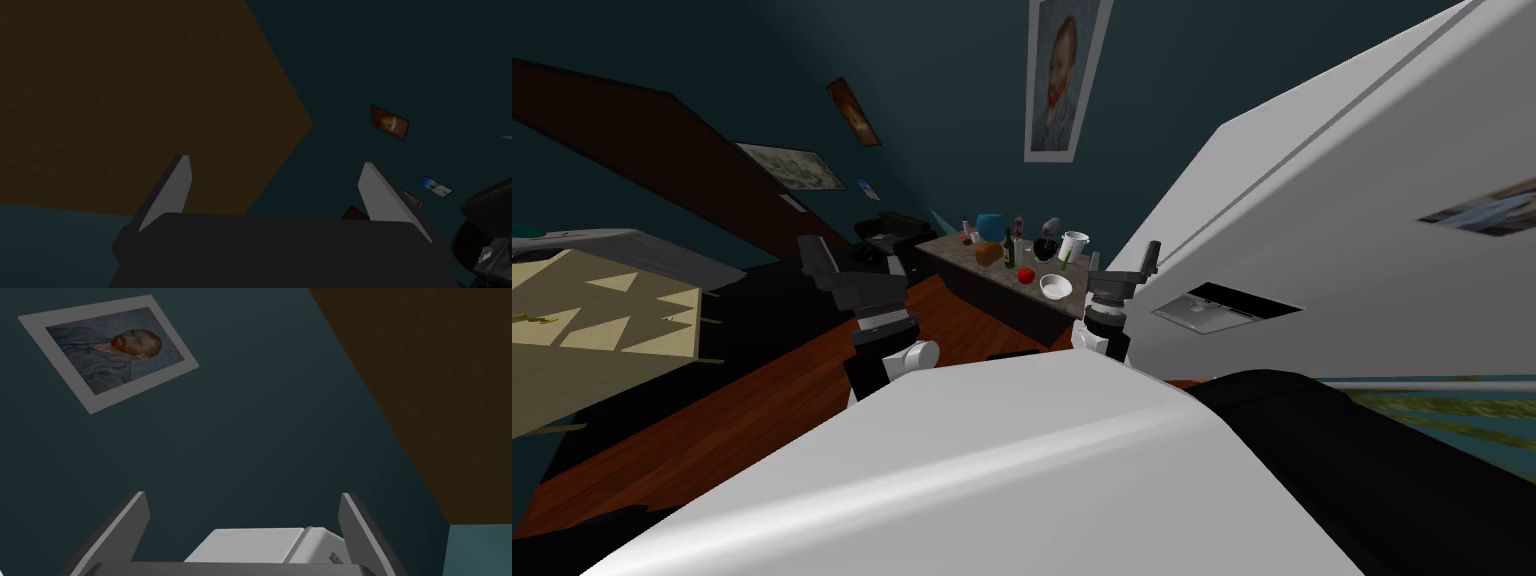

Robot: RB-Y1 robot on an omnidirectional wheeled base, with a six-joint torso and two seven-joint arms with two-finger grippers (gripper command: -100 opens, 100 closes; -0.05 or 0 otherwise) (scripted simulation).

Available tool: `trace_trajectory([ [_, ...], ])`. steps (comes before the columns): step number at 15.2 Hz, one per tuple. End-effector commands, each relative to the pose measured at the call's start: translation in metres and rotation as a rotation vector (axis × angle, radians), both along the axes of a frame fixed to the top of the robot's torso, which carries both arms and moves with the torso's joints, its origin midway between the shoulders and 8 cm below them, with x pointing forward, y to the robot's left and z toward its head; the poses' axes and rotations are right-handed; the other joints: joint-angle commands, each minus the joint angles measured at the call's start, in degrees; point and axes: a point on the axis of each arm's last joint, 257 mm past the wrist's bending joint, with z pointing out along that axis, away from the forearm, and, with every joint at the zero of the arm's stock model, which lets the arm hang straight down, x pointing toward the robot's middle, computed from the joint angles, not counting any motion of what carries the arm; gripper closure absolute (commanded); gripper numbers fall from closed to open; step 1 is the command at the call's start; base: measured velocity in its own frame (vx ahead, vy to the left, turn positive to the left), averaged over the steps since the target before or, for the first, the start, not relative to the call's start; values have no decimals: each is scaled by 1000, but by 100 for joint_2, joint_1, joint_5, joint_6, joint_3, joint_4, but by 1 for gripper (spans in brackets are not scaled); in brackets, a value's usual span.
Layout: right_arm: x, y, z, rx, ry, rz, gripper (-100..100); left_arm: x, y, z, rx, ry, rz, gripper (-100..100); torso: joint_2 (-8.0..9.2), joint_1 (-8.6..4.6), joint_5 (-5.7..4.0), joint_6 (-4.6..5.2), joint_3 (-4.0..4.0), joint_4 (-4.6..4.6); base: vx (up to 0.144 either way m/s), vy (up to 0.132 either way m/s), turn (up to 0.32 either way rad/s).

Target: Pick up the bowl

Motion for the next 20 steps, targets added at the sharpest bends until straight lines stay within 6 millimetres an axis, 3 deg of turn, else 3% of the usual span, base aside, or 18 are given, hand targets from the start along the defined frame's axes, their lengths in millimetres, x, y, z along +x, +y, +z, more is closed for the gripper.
trace_trajectory([
  [1,3,10,0,-40,3,21,-100,0,0,0,0,0,0,0,0,0,0,0,0,0,0,0,0],
  [4,10,28,0,-109,4,57,-100,0,0,0,0,0,0,0,-2,1,0,-1,-1,0,1,7,-14],
  [8,21,67,-4,-251,-5,121,-100,0,0,0,0,0,0,0,-3,3,1,-1,-2,-1,3,10,-16],
  [9,21,67,-4,-252,-5,122,-100,0,0,0,0,0,0,0,-4,3,1,-1,-2,-1,3,11,-12],
  [10,25,83,-7,-310,-11,145,-100,0,0,0,0,0,0,0,-4,3,1,-1,-2,-1,2,12,-22],
  [11,25,83,-7,-310,-11,145,-100,0,0,0,0,0,0,0,-4,5,1,-2,-3,-1,2,12,-11],
  [12,29,100,-10,-372,-19,169,-100,0,0,0,0,0,0,0,-4,5,1,0,-2,-1,2,14,-21],
  [13,29,100,-10,-373,-19,169,-100,0,0,0,0,0,0,0,-4,5,1,-1,-3,-1,3,14,-14],
  [14,32,117,-14,-436,-30,194,-100,0,0,0,0,0,0,0,-4,5,1,0,-3,-1,4,15,-26],
  [15,32,118,-15,-442,-30,193,-100,0,0,0,0,0,0,0,-5,5,1,-1,-3,-1,3,16,-16],
  [16,34,135,-20,-502,-42,218,-100,0,0,0,0,0,0,0,-5,6,1,-1,-3,-1,4,17,-20],
  [17,34,136,-21,-515,-42,216,-100,0,0,0,0,0,0,0,-5,7,1,-1,-3,-1,4,16,-16],
  [20,38,170,-35,-649,-69,265,-100,0,0,0,0,0,0,0,-5,7,2,-1,-3,-1,4,19,-25],
])
